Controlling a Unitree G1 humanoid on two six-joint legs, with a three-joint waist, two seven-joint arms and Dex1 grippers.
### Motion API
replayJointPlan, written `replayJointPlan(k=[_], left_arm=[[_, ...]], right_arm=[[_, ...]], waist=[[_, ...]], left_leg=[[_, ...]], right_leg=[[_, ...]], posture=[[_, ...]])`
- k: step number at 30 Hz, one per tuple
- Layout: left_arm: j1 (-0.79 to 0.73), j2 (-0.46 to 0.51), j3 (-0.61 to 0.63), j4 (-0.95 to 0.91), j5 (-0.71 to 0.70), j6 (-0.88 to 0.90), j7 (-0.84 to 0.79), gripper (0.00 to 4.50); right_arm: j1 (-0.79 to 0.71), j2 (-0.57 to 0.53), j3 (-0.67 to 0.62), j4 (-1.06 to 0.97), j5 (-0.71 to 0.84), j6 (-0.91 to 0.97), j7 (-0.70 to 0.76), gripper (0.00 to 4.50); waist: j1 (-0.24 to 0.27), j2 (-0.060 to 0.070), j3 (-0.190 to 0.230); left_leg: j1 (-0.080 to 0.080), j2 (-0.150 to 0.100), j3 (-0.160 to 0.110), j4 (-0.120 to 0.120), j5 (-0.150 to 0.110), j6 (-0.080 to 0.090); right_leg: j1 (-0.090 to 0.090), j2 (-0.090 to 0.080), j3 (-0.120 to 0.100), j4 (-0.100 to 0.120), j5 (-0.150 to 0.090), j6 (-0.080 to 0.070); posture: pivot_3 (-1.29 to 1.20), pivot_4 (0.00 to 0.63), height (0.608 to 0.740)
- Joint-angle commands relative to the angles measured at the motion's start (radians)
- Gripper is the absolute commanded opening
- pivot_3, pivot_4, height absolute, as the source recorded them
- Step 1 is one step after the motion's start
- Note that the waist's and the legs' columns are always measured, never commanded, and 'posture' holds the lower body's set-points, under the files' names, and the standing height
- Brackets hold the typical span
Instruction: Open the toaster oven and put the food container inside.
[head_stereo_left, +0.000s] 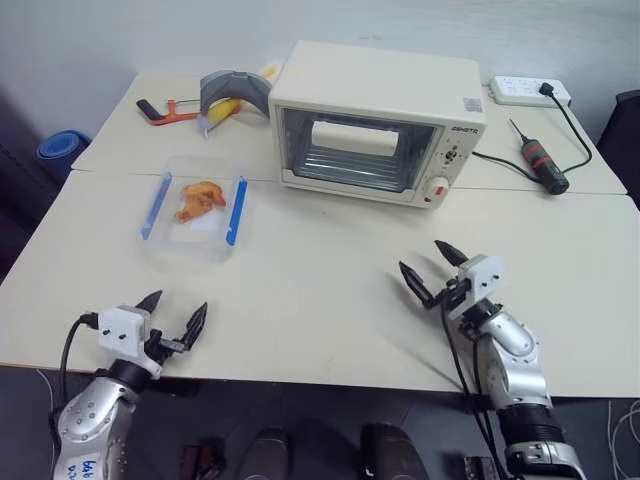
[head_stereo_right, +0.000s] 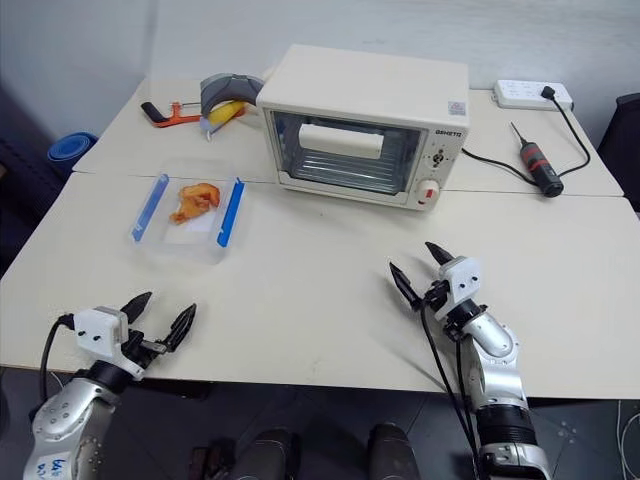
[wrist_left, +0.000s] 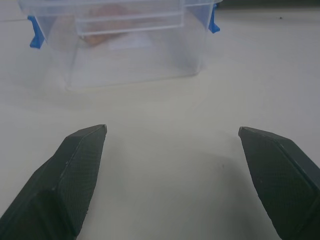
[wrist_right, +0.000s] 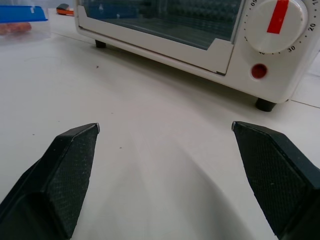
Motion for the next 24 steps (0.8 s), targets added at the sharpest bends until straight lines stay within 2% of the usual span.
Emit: replayJointPlan(k=[1,5,9,11,15,19,24], left_arm=[[0.019,0.027,-0.007,-0.053,0.005,-0.007,-0.021,4.5],[-0.071,0.057,0.066,-0.105,-0.215,0.062,-0.079,4.5],[-0.169,0.179,0.095,-0.133,-0.425,0.187,-0.211,4.5],[-0.254,0.233,0.1,-0.1,-0.463,0.217,-0.241,4.5],[-0.361,0.296,0.087,-0.038,-0.488,0.243,-0.318,4.5],[-0.407,0.303,0.08,0.006,-0.479,0.244,-0.348,4.5],[-0.411,0.279,0.073,0.024,-0.461,0.229,-0.347,4.5]], right_arm=[[-0.012,-0.005,0.028,-0.012,0.001,-0.033,0.046,4.44],[-0.083,-0.043,0.035,-0.083,0.095,0.065,0.146,4.44],[-0.224,-0.088,0.051,-0.122,0.167,0.264,0.216,4.44],[-0.315,-0.106,0.075,-0.079,0.142,0.296,0.251,4.44],[-0.5,-0.093,0.066,0.087,0.104,0.308,0.215,4.44],[-0.585,-0.074,0.084,0.177,0.058,0.284,0.203,4.44],[-0.629,-0.011,0.087,0.165,0.061,0.27,0.21,4.44]], waist=[[0.0,0.0,0.0],[0.0,0.001,0.0],[-0.001,0.002,0.001],[-0.002,0.002,0.001],[-0.009,0.002,0.001],[-0.024,0.002,0.001],[-0.044,0.003,0.001]], left_leg=[[0.0,0.0,0.0,0.0,0.0,0.0],[0.0,0.001,0.0,0.0,0.0,0.0],[-0.001,0.001,-0.001,0.002,0.0,0.0],[-0.001,0.001,-0.001,0.001,0.0,0.0],[-0.001,0.0,-0.001,0.001,0.0,0.0],[-0.001,0.0,-0.002,-0.002,0.0,0.0],[-0.002,0.0,-0.002,-0.003,0.001,-0.001]], right_leg=[[0.0,0.0,0.0,0.0,0.0,0.0],[0.0,0.001,0.0,0.001,0.0,0.0],[0.0,0.0,0.0,0.001,0.0,-0.001],[0.0,0.0,0.0,0.001,0.0,-0.001],[0.0,0.001,0.0,0.001,0.0,-0.001],[-0.001,0.001,-0.002,0.0,0.0,-0.001],[-0.002,0.001,-0.002,0.0,0.0,-0.001]], posture=[[0.0,0.15,0.74],[0.0,0.15,0.74],[0.0,0.15,0.74],[0.0,0.15,0.74],[0.0,0.15,0.74],[0.0,0.15,0.74],[0.0,0.15,0.74]])
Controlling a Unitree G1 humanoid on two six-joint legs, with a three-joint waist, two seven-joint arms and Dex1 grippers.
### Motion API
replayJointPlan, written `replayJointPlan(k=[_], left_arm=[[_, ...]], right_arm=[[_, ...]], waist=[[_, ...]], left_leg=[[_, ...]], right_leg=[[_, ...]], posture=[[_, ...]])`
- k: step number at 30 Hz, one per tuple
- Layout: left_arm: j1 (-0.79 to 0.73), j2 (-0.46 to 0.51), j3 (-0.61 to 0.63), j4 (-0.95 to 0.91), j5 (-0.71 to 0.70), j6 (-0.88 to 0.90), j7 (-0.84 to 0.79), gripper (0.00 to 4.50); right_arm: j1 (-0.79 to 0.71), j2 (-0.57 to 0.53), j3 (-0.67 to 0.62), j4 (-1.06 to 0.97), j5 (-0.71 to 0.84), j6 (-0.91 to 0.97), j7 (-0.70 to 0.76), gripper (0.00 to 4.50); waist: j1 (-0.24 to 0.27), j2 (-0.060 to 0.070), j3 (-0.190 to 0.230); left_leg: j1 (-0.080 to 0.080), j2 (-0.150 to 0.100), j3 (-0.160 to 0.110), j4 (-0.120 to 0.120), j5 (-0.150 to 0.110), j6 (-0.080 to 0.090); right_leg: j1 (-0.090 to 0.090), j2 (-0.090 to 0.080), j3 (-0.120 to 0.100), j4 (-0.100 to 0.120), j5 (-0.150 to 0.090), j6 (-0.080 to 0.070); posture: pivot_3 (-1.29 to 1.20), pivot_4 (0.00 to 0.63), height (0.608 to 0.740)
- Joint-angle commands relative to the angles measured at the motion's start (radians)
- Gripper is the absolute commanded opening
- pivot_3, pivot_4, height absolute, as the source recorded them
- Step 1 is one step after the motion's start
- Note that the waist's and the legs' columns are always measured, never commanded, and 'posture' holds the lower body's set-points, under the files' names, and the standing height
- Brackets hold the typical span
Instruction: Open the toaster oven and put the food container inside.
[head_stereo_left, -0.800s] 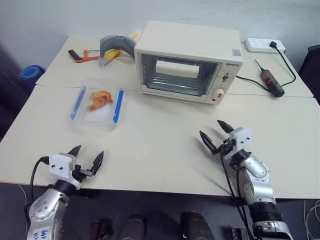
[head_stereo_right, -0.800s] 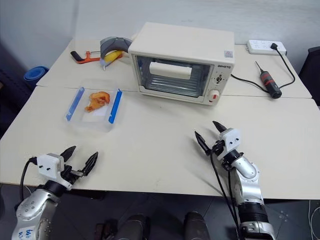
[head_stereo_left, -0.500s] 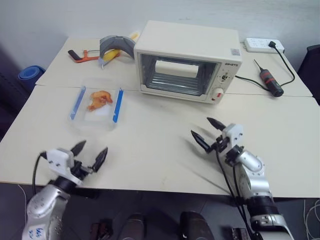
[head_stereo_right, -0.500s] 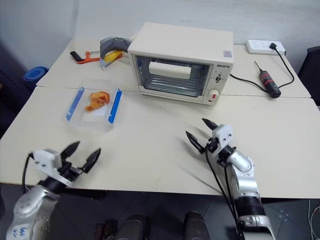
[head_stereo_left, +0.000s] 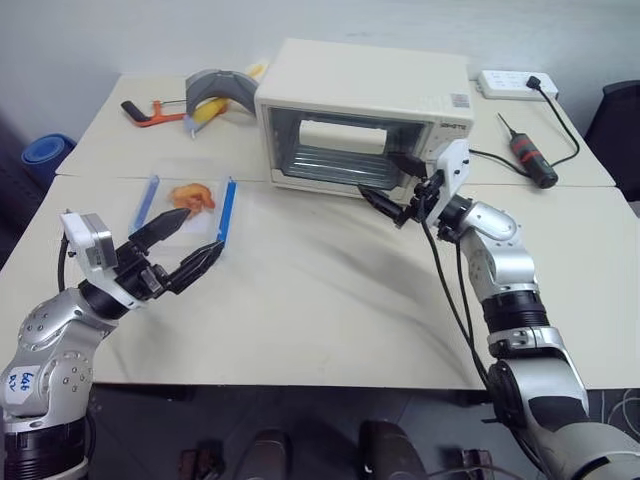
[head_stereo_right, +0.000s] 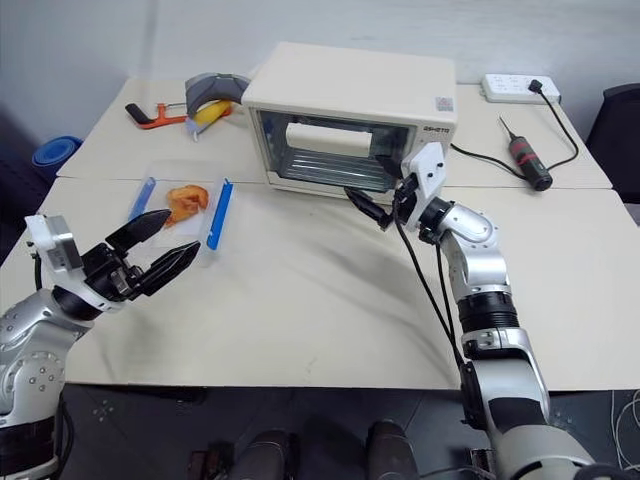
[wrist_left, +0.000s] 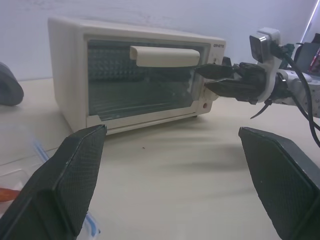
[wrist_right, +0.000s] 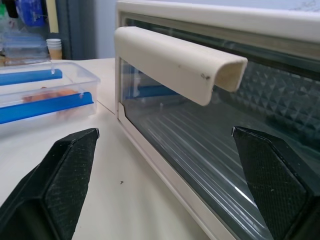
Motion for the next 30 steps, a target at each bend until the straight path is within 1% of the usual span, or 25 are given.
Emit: replayJointPlan(k=[1,7,13,16,17,21,24,28,30], left_arm=[[0.002,-0.018,0.004,-0.009,0.008,-0.023,0.001,4.5],[0.025,-0.031,0.005,-0.001,0.022,-0.031,-0.006,4.5],[-0.019,-0.034,-0.001,0.049,0.035,-0.033,0.001,4.5],[-0.084,-0.032,-0.013,0.102,0.046,-0.036,0.003,3.91],[-0.122,-0.033,-0.026,0.138,0.077,-0.068,0.0,3.66],[-0.337,-0.072,-0.103,0.328,0.211,-0.169,0.044,2.37],[-0.512,-0.125,-0.169,0.487,0.301,-0.24,0.066,1.37],[-0.688,-0.188,-0.207,0.707,0.402,-0.37,0.11,0.1],[-0.76,-0.211,-0.208,0.818,0.448,-0.433,0.17,0.03]], right_arm=[[-0.036,0.029,0.005,-0.039,0.011,-0.041,0.024,4.44],[0.009,0.033,0.022,-0.088,0.016,-0.059,0.09,4.44],[0.13,-0.012,0.066,-0.214,0.009,-0.06,0.183,4.44],[0.192,-0.037,0.086,-0.264,-0.002,-0.074,0.209,4.5],[0.204,-0.041,0.088,-0.272,-0.004,-0.076,0.209,4.5],[0.207,-0.029,0.089,-0.294,-0.001,-0.072,0.195,4.5],[0.186,-0.017,0.09,-0.281,-0.003,-0.08,0.185,4.5],[0.168,-0.012,0.087,-0.258,-0.013,-0.094,0.181,4.5],[0.168,-0.011,0.085,-0.258,-0.015,-0.095,0.177,4.5]], waist=[[-0.008,0.0,0.0],[-0.011,0.0,0.0],[-0.009,0.0,0.0],[-0.006,0.0,0.0],[-0.005,0.0,0.0],[0.004,0.0,0.0],[0.01,0.0,0.0],[0.001,0.0,0.0],[-0.005,0.0,0.0]], left_leg=[[0.0,0.0,0.0,0.0,0.0,0.0],[0.0,0.0,-0.001,0.0,0.0,0.0],[0.0,0.0,-0.001,0.0,0.0,0.0],[0.0,0.0,-0.001,0.001,0.0,0.0],[0.0,0.0,0.0,0.001,0.0,0.0],[0.0,0.0,0.0,0.003,0.0,0.0],[0.0,-0.001,0.0,0.003,0.0,0.0],[0.0,-0.001,0.001,0.001,0.0,0.0],[0.0,-0.001,0.001,0.0,0.0,0.0]], right_leg=[[0.0,0.0,0.0,0.0,0.0,0.0],[0.0,0.0,0.0,0.0,0.0,0.0],[0.0,0.0,0.0,0.0,0.0,0.0],[0.0,0.0,0.0,0.0,0.0,0.0],[0.0,0.0,0.0,0.0,0.0,0.0],[0.0,0.0,0.0,0.001,0.0,0.0],[0.0,0.0,0.0,0.001,0.0,0.0],[-0.001,0.0,-0.002,0.001,0.0,0.0],[-0.002,0.0,-0.004,0.001,0.0,0.0]], posture=[[0.0,0.15,0.74],[0.0,0.15,0.74],[0.0,0.15,0.74],[0.0,0.15,0.74],[0.0,0.15,0.74],[0.0,0.15,0.74],[0.0,0.15,0.74],[0.0,0.15,0.74],[0.0,0.15,0.74]])
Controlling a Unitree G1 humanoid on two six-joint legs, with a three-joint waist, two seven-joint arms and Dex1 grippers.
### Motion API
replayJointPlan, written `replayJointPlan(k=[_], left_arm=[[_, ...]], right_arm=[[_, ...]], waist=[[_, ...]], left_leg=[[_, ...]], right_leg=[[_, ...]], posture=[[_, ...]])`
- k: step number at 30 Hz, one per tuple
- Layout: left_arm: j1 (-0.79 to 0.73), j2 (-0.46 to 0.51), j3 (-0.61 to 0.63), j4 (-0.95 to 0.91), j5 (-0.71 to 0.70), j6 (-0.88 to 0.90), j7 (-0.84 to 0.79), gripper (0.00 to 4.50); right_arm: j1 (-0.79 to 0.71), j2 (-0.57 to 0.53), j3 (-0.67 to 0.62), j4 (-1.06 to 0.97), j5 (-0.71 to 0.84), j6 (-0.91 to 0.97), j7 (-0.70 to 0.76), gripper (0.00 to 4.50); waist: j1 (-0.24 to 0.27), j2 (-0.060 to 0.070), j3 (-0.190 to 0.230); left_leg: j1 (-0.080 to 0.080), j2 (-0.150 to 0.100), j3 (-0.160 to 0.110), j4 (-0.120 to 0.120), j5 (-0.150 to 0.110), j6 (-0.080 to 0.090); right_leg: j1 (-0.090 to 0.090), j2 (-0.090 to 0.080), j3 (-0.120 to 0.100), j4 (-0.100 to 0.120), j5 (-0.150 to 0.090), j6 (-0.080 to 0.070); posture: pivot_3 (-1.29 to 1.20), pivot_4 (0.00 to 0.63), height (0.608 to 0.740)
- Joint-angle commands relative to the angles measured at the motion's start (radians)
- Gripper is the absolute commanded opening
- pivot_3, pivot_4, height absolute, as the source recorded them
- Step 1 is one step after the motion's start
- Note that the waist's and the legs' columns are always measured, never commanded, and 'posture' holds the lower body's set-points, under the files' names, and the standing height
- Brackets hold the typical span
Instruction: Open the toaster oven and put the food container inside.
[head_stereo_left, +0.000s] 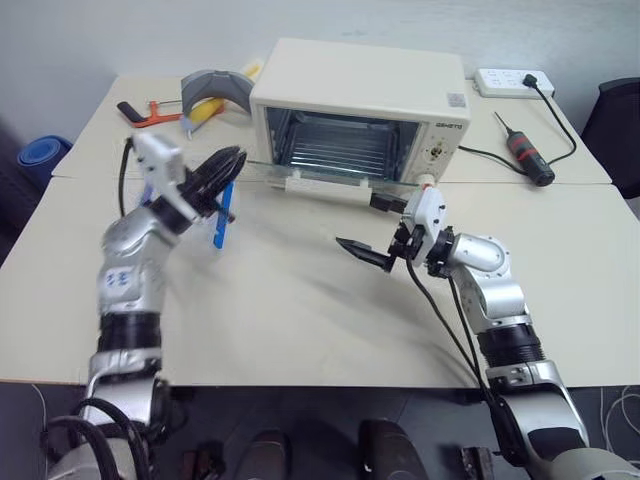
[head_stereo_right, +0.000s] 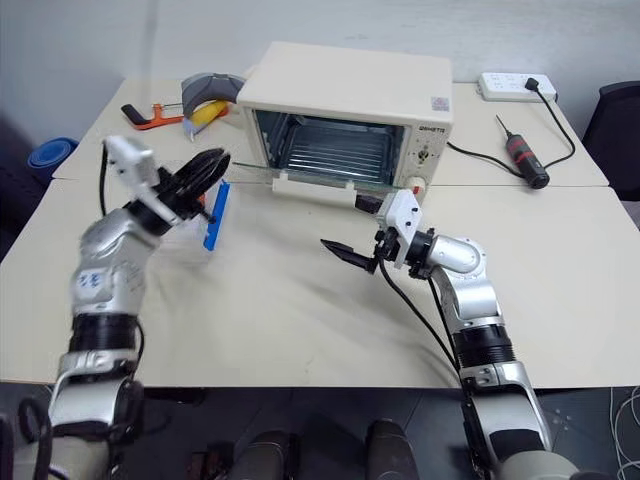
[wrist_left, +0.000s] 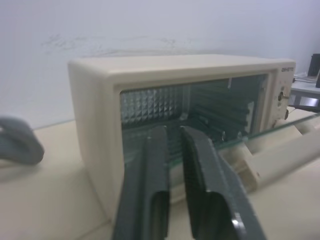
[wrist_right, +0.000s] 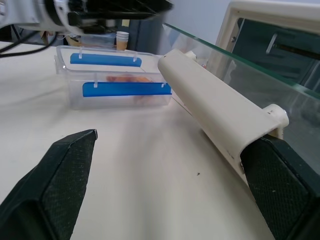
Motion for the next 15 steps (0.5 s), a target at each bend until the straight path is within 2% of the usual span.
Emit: replayJointPlan(k=[1,6,12,15], left_arm=[[-0.102,-0.02,0.013,0.162,0.078,-0.13,0.1,0.03],[-0.169,-0.084,0.065,0.262,0.038,-0.207,0.122,0.03],[-0.193,-0.057,-0.01,0.377,0.128,-0.191,0.049,0.03],[-0.212,-0.06,0.008,0.404,0.103,-0.167,0.016,0.03]], right_arm=[[-0.017,0.006,0.001,-0.031,0.008,-0.032,0.001,4.5],[-0.004,0.0,-0.005,-0.042,0.005,-0.029,-0.007,4.5],[0.014,-0.01,-0.01,-0.062,0.006,-0.023,-0.017,4.5],[0.026,-0.019,-0.013,-0.078,0.006,-0.02,-0.02,4.5]], waist=[[-0.003,0.0,0.0],[-0.006,0.0,0.0],[-0.005,0.0,0.0],[-0.001,-0.001,0.0]], left_leg=[[0.0,0.0,0.0,0.0,0.0,0.0],[0.0,0.0,0.0,0.0,0.0,0.0],[0.0,0.0,0.0,0.002,0.0,0.0],[-0.001,0.0,0.0,0.002,0.0,0.0]], right_leg=[[0.0,0.0,-0.001,0.0,0.0,0.0],[0.0,-0.001,-0.001,0.0,0.0,0.0],[0.0,-0.001,-0.001,0.001,0.0,0.0],[0.0,-0.001,-0.001,0.001,0.0,0.0]], posture=[[0.0,0.15,0.74],[0.0,0.15,0.74],[0.0,0.15,0.74],[0.0,0.15,0.74]])
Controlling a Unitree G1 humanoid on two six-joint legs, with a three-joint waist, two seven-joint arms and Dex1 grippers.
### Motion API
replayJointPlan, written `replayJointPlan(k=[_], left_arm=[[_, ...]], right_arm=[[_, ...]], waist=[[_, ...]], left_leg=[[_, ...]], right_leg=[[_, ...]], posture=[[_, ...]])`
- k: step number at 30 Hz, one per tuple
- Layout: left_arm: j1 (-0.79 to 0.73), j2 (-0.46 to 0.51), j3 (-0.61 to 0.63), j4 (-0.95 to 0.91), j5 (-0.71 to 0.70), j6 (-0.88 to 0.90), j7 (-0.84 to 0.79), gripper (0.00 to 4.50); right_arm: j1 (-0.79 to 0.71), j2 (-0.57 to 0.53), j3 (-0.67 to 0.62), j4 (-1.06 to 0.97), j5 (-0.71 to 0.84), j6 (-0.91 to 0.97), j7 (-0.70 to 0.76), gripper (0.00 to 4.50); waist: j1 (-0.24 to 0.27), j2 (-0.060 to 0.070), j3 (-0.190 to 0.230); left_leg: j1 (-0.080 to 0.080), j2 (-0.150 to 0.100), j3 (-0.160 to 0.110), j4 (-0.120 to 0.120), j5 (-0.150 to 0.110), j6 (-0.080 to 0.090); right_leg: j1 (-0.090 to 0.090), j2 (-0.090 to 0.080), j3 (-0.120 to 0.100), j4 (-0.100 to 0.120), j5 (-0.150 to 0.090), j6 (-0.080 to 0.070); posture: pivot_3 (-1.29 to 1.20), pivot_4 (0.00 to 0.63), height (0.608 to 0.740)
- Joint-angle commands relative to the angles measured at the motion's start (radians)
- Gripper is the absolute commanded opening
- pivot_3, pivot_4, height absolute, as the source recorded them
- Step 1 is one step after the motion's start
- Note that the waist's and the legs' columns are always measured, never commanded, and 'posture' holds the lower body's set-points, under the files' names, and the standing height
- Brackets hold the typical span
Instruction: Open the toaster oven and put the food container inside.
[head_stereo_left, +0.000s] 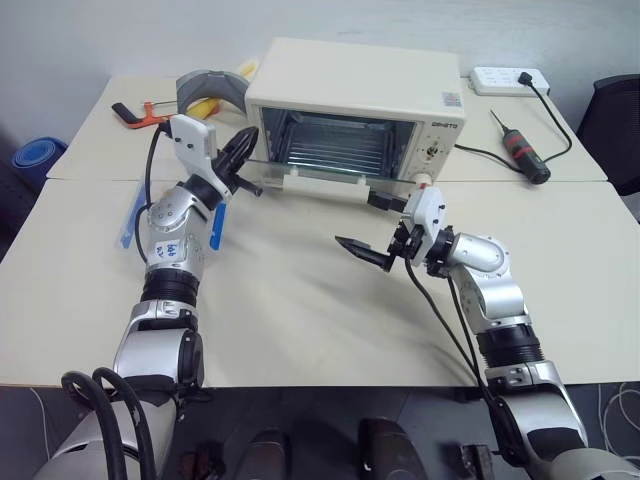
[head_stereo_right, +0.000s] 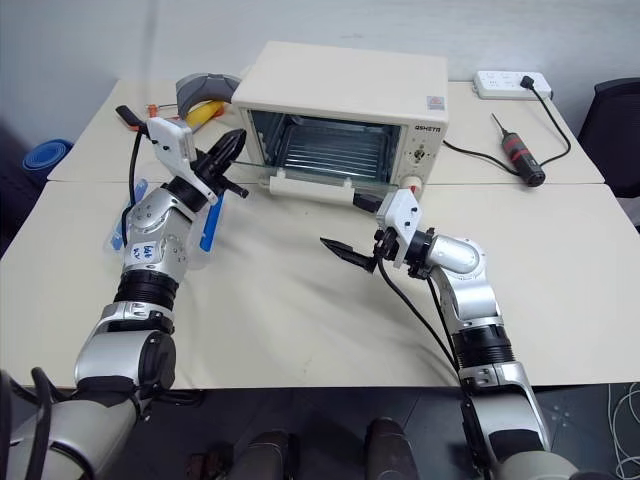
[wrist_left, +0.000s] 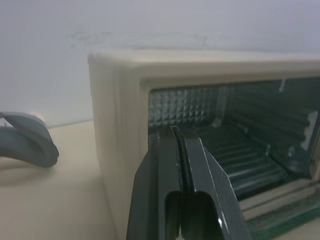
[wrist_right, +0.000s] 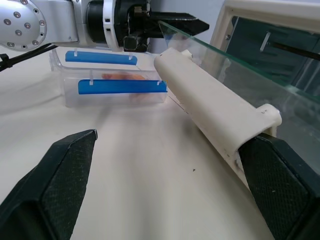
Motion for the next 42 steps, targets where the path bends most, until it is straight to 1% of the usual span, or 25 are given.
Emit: replayJointPlan(k=[1,2,5,7,9,12,16,21,25,28,29,31,32,33,35,37,39,42], left_arm=[[-0.039,0.009,0.0,0.02,-0.012,0.028,-0.059,0.03],[-0.04,0.011,-0.004,0.022,-0.01,0.041,-0.074,0.03],[-0.057,0.015,-0.015,0.037,-0.012,0.071,-0.153,0.03],[-0.067,0.014,-0.021,0.051,-0.001,0.072,-0.17,0.03],[-0.075,0.009,-0.031,0.066,0.013,0.074,-0.185,0.03],[-0.078,0.006,-0.066,0.068,0.041,0.073,-0.231,0.03],[-0.038,0.04,-0.159,0.021,0.119,0.073,-0.312,0.03],[0.083,0.111,-0.266,-0.183,0.22,0.123,-0.325,0.03],[0.163,0.129,-0.295,-0.325,0.249,0.238,-0.291,0.03],[0.231,0.121,-0.302,-0.443,0.25,0.311,-0.261,0.03],[0.254,0.111,-0.285,-0.501,0.213,0.356,-0.264,0.2],[0.302,0.081,-0.212,-0.66,0.085,0.451,-0.254,0.54],[0.332,0.084,-0.179,-0.743,0.029,0.494,-0.26,0.78],[0.367,0.101,-0.143,-0.819,-0.007,0.519,-0.259,1.12],[0.458,0.161,-0.072,-0.941,-0.056,0.575,-0.261,1.61],[0.58,0.227,0.033,-1.029,-0.1,0.605,-0.26,2.19],[0.719,0.282,0.154,-1.078,-0.124,0.644,-0.239,2.78],[0.927,0.313,0.338,-1.121,-0.15,0.621,-0.233,3.67]], right_arm=[[0.006,-0.02,-0.012,-0.077,0.012,-0.017,-0.002,4.5],[0.012,-0.025,-0.014,-0.087,0.015,-0.016,0.0,4.5],[0.121,-0.135,-0.065,-0.317,0.129,0.129,0.05,4.5],[0.192,-0.197,-0.104,-0.39,0.174,0.176,0.063,4.5],[0.252,-0.237,-0.148,-0.425,0.209,0.201,0.06,4.5],[0.328,-0.288,-0.206,-0.439,0.218,0.188,0.071,4.5],[0.445,-0.35,-0.279,-0.439,0.202,0.158,0.084,4.5],[0.551,-0.354,-0.337,-0.489,0.222,0.138,0.063,4.5],[0.581,-0.34,-0.349,-0.482,0.207,0.089,0.049,4.5],[0.6,-0.33,-0.342,-0.461,0.226,0.093,0.056,4.5],[0.6,-0.325,-0.337,-0.463,0.247,0.111,0.061,4.5],[0.585,-0.315,-0.321,-0.467,0.276,0.126,0.076,4.5],[0.574,-0.31,-0.309,-0.469,0.276,0.121,0.081,4.5],[0.561,-0.301,-0.296,-0.474,0.284,0.125,0.083,4.5],[0.539,-0.285,-0.268,-0.483,0.285,0.118,0.09,4.5],[0.515,-0.259,-0.238,-0.488,0.284,0.106,0.087,4.5],[0.486,-0.225,-0.218,-0.481,0.284,0.092,0.078,4.5],[0.447,-0.192,-0.19,-0.462,0.285,0.081,0.088,4.5]], waist=[[0.004,0.0,0.0],[0.006,0.0,0.0],[0.025,-0.001,0.0],[0.028,-0.001,0.001],[0.028,-0.001,0.001],[0.037,-0.002,0.001],[0.05,-0.002,0.001],[0.048,-0.002,0.001],[0.05,-0.002,0.001],[0.051,-0.002,0.001],[0.051,-0.002,0.001],[0.05,-0.002,0.001],[0.049,-0.002,0.001],[0.049,-0.002,0.001],[0.043,-0.002,0.001],[0.028,-0.001,0.001],[0.022,0.0,0.001],[0.019,0.0,0.001]], left_leg=[[0.0,0.0,0.0,0.0,0.0,0.0],[0.0,0.0,0.0,0.001,0.0,0.0],[-0.001,0.0,0.0,0.001,0.0,0.0],[-0.002,-0.001,-0.001,0.001,0.0,0.0],[-0.002,-0.001,-0.001,0.001,0.0,0.001],[-0.001,0.0,0.0,0.003,0.0,0.001],[-0.001,-0.001,0.001,0.004,0.0,0.001],[-0.001,0.0,0.001,0.002,0.0,0.001],[-0.001,0.0,0.001,0.004,0.0,0.001],[0.0,0.0,0.001,0.004,0.0,0.001],[0.0,0.0,0.001,0.004,0.0,0.001],[0.0,0.0,0.001,0.004,0.0,0.001],[0.0,0.0,0.001,0.004,0.0,0.001],[0.0,0.0,0.0,0.004,0.0,0.001],[0.0,0.001,0.0,0.004,0.0,0.001],[0.002,0.002,0.0,0.002,0.0,0.0],[0.005,0.002,0.001,-0.002,0.0,0.0],[0.008,0.002,0.001,-0.004,0.0,0.0]], right_leg=[[0.0,0.0,0.0,0.0,0.0,0.0],[0.0,0.0,0.0,0.0,0.0,0.0],[0.0,0.0,-0.001,0.0,0.0,0.0],[0.0,-0.001,-0.002,0.0,0.0,0.0],[0.0,-0.001,-0.003,-0.001,0.0,0.0],[0.002,-0.001,-0.004,-0.001,0.0,0.0],[0.002,-0.001,-0.003,0.0,0.0,0.001],[0.002,-0.001,-0.003,-0.001,0.0,0.001],[0.002,-0.001,-0.003,0.001,0.0,0.001],[0.003,-0.001,-0.002,0.001,0.0,0.001],[0.003,-0.001,-0.002,0.001,0.0,0.001],[0.003,-0.001,-0.002,0.001,0.0,0.001],[0.003,-0.001,-0.002,0.001,0.0,0.001],[0.003,-0.001,-0.002,0.001,0.0,0.001],[0.003,-0.001,-0.002,0.001,0.0,0.001],[0.002,0.0,0.0,0.001,0.0,0.0],[0.003,0.0,0.002,0.001,0.0,0.0],[0.004,0.0,0.004,0.0,0.0,0.0]], posture=[[0.0,0.15,0.74],[0.0,0.15,0.74],[0.0,0.15,0.74],[0.0,0.15,0.74],[0.0,0.15,0.74],[0.0,0.15,0.74],[0.0,0.15,0.74],[0.0,0.15,0.74],[0.0,0.15,0.74],[0.0,0.15,0.74],[0.0,0.15,0.74],[0.0,0.15,0.74],[0.0,0.15,0.74],[0.0,0.15,0.74],[0.0,0.15,0.74],[0.0,0.15,0.74],[0.0,0.15,0.74],[0.0,0.15,0.74]])
